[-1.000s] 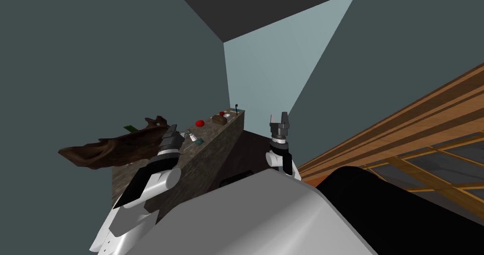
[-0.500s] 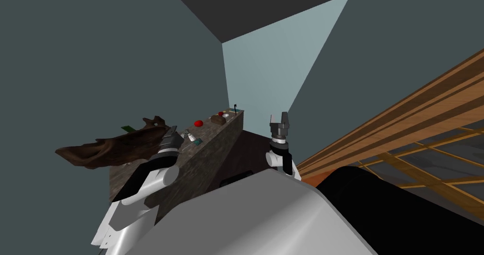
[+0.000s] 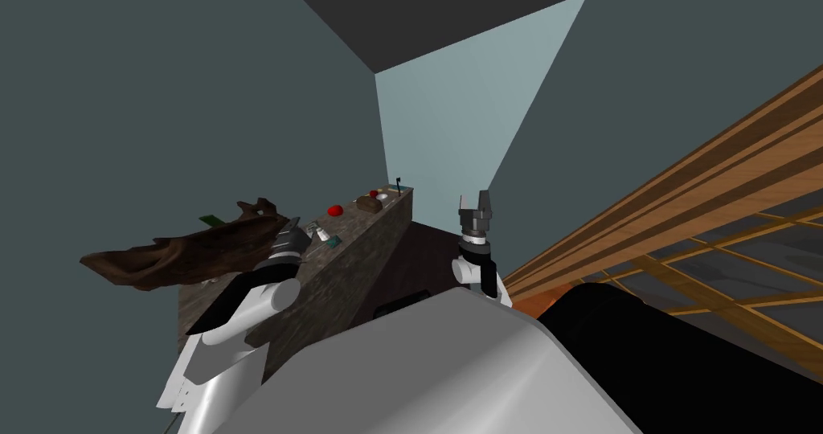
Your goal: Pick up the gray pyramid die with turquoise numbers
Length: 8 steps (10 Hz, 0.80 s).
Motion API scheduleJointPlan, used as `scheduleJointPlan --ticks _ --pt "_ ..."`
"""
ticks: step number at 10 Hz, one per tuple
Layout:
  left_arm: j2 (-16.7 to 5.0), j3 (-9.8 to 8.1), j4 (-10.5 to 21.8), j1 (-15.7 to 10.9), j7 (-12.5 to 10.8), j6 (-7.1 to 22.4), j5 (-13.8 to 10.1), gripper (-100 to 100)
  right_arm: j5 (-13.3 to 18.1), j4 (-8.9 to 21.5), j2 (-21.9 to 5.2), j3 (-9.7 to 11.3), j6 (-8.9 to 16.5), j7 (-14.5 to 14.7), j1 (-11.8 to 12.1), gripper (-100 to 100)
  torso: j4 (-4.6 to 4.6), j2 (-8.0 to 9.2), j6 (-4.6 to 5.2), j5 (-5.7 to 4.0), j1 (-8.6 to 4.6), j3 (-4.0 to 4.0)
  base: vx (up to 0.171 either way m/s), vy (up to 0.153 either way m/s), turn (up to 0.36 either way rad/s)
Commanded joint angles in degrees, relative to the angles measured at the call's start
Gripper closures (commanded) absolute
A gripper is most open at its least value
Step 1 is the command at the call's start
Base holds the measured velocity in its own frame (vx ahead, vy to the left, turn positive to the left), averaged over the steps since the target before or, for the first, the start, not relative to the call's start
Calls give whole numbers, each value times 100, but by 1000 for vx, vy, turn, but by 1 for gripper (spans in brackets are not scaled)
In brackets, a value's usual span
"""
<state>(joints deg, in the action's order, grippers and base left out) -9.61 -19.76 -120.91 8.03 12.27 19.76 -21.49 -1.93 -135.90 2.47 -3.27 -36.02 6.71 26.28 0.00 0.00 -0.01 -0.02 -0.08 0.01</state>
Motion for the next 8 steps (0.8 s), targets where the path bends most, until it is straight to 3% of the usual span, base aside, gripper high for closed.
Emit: scheduleJointPlan --ticks 1,2,3,4,5,8 --pt "5 -83 42 -58 -7 224 -57 -100 0 0 0 0 0 0 0 0 0 0 0 0 0 0 -1 -25 -13" --pt "22 -230 155 -161 -11 429 -170 -100 0 0 0 0 0 0 0 0 0 0 0 0 0 0 1 -30 -33" --pt "22 -230 155 -161 -11 499 -170 -100 0 0 0 0 0 0 0 0 0 -2 0 0 0 -1 3 -20 -13" --pt "40 -378 270 -260 -17 689 -282 -100 0 0 0 0 0 0 0 0 -1 -2 0 0 1 -1 6 -22 -26" --pt "40 -378 270 -260 -17 771 -282 -100 0 0 0 0 0 0 0 0 -1 -3 0 0 1 -2 8 -18 -17" --pt "77 -669 504 -441 -36 1240 -500 -100 0 0 0 0 0 0 0 0 -1 -6 0 1 4 -3 13 -18 -23"
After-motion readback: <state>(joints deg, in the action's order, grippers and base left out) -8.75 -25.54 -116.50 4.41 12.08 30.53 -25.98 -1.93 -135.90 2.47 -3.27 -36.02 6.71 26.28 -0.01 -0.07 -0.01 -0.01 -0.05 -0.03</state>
